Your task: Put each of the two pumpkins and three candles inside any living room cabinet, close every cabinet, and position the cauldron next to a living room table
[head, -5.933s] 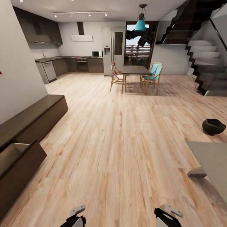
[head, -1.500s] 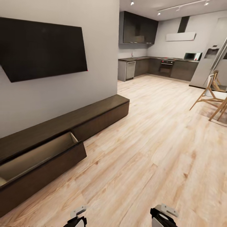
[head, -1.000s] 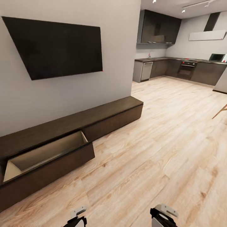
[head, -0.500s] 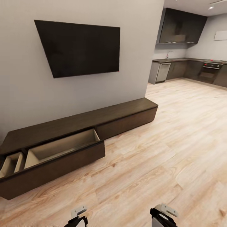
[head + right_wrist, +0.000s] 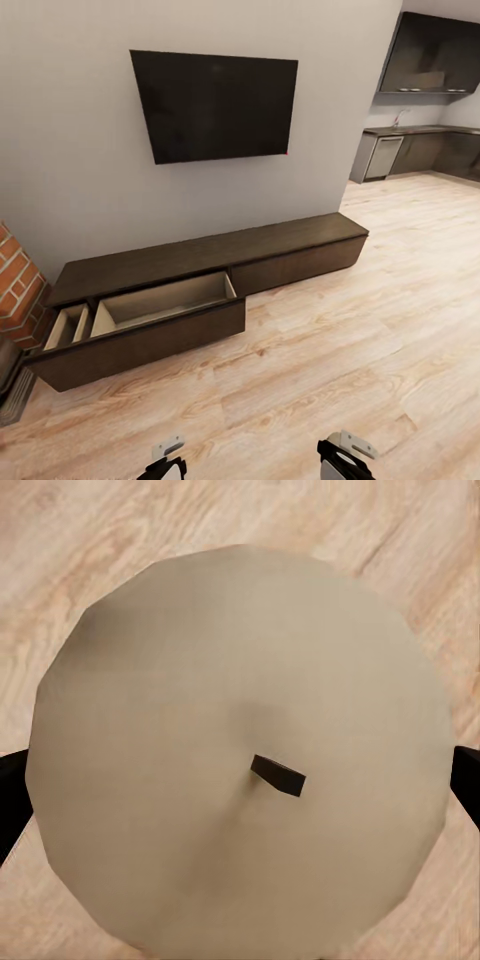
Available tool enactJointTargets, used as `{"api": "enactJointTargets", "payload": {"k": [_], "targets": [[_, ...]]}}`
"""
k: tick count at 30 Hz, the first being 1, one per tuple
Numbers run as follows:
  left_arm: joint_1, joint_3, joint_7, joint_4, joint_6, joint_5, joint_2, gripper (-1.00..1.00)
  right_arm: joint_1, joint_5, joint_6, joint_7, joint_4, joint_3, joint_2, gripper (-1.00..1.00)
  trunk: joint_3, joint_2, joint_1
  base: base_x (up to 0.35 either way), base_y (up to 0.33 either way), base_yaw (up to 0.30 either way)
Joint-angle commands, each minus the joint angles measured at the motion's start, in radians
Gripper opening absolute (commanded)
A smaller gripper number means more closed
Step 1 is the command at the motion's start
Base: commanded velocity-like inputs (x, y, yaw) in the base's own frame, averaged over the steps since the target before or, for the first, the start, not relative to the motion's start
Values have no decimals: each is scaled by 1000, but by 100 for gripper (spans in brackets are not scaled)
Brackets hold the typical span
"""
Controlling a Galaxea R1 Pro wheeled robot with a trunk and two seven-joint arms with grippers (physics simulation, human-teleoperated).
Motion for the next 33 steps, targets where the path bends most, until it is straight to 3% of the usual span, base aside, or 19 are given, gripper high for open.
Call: {"api": "enactJointTargets", "payload": {"k": [1, 10, 25, 27, 30, 32, 33], "targets": [[-1, -9, 7, -2, 6, 2, 1, -100, 0, -13, -9, 5, 0, 8, 0, -100, -1, 0, 0, 181, -48, 289], [0, -9, 7, -2, 6, 4, 0, -100, 0, -13, -9, 5, 0, 8, 0, -100, -1, 0, 0, 237, -95, 289], [-1, -11, 10, -13, 20, 0, 7, -100, 0, -9, 1, 6, -13, 13, 9, -100, -1, 0, 0, 11, -5, 289], [-1, -35, 15, -17, 27, -2, 7, -100, 0, -5, 5, 5, -20, 40, 8, -100, -1, 0, 0, 0, 0, 217], [-2, -124, 17, -59, 81, 1, 9, -100, 0, 2, 56, -13, -80, 121, 7, -100, -1, 0, 0, 0, 0, 69], [-2, -148, 18, -155, 183, 3, 21, -100, 1, 3, 127, -73, -160, 153, 7, -100, -1, 0, 0, 0, 0, 19], [-2, -153, 18, -220, 256, 6, 40, -100, 3, 4, 159, -125, -211, 162, 7, -100, -1, 0, 0, 0, 0, 10]]}}
